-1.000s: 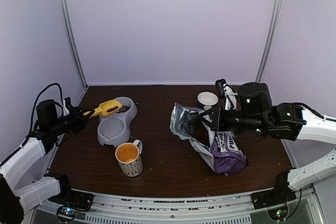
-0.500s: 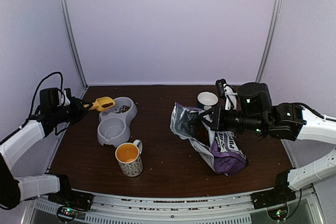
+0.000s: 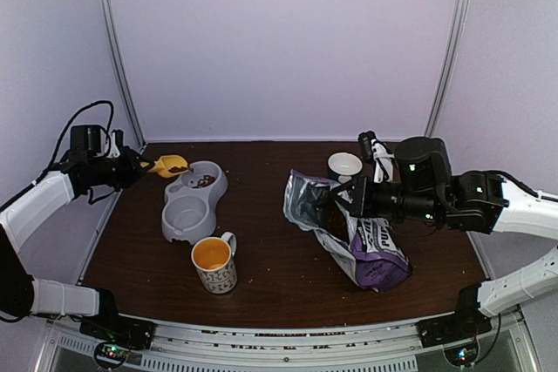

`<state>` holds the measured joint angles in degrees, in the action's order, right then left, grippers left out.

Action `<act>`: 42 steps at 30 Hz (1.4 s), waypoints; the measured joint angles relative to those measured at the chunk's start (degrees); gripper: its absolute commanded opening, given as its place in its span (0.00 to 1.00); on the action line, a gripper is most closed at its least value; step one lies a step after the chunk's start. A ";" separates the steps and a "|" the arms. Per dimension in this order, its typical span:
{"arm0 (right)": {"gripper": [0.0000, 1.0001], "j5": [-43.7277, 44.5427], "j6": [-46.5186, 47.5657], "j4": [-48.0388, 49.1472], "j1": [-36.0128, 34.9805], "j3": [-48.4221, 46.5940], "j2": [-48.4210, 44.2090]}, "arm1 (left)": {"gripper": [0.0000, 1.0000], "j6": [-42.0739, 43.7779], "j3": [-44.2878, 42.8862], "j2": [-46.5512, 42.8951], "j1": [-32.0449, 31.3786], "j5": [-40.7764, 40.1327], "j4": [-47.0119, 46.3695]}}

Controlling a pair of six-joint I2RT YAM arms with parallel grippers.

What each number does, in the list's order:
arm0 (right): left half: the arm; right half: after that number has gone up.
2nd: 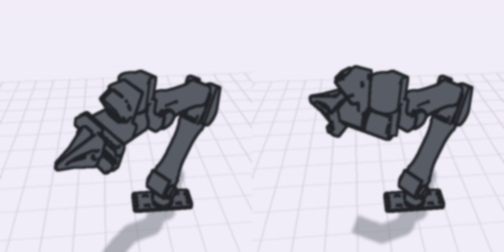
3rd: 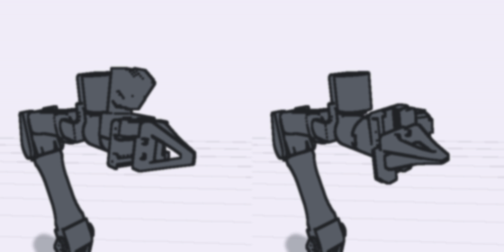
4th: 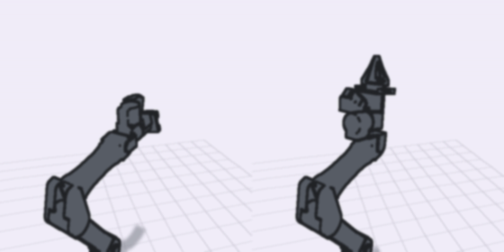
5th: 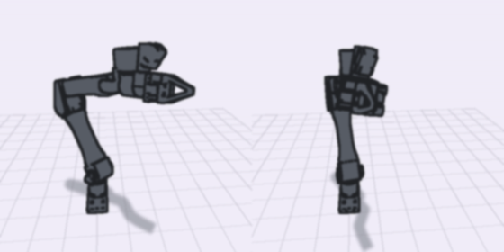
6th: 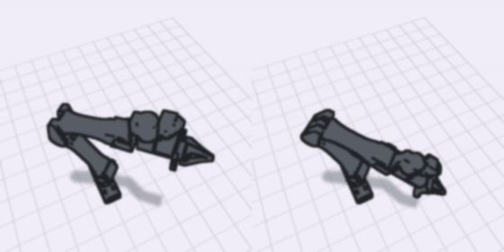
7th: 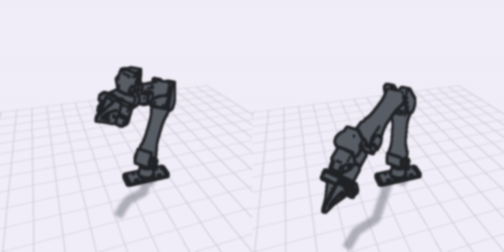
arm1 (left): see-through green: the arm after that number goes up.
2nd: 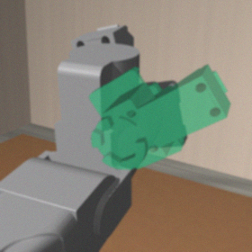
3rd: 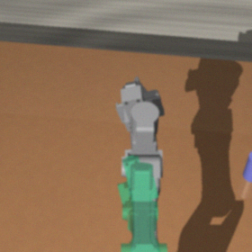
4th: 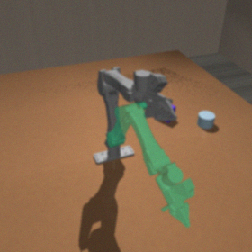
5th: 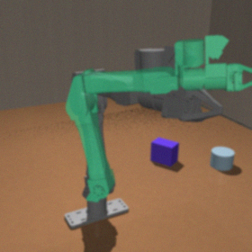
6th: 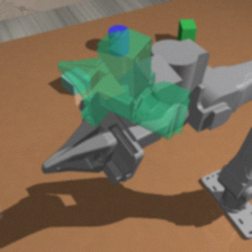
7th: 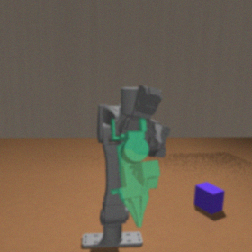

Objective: Serve the pet food

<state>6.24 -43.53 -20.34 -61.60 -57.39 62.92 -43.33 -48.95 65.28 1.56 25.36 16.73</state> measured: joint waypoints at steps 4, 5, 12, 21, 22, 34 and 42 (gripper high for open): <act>0.00 0.02 0.00 -0.02 0.00 0.00 0.00 | 0.00 1.79 -1.42 1.64 0.00 0.11 1.77; 0.00 0.02 0.00 -0.02 0.00 -0.02 0.00 | 0.00 2.27 -1.88 2.03 0.00 0.11 2.25; 0.00 0.07 0.00 -0.22 0.00 -0.13 0.00 | 0.00 5.09 -4.94 2.80 0.00 0.00 5.53; 0.00 0.07 0.02 -0.44 0.00 -0.22 0.00 | 0.00 9.25 -10.19 3.32 0.00 -1.25 10.29; 0.00 0.07 0.02 -0.44 0.00 -0.22 0.00 | 0.00 9.62 -10.82 3.52 -0.02 -1.36 10.75; 0.00 0.22 0.02 -0.52 0.00 -0.22 -0.02 | 0.00 14.62 -18.08 7.78 -1.88 -4.04 16.35; 0.00 0.70 0.02 -0.92 0.00 -0.22 -0.42 | 0.00 18.01 -20.76 7.91 -3.61 -7.93 19.39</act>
<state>6.94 -43.51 -21.26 -61.60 -57.60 62.50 -25.32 -69.71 73.19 -2.04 17.43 36.12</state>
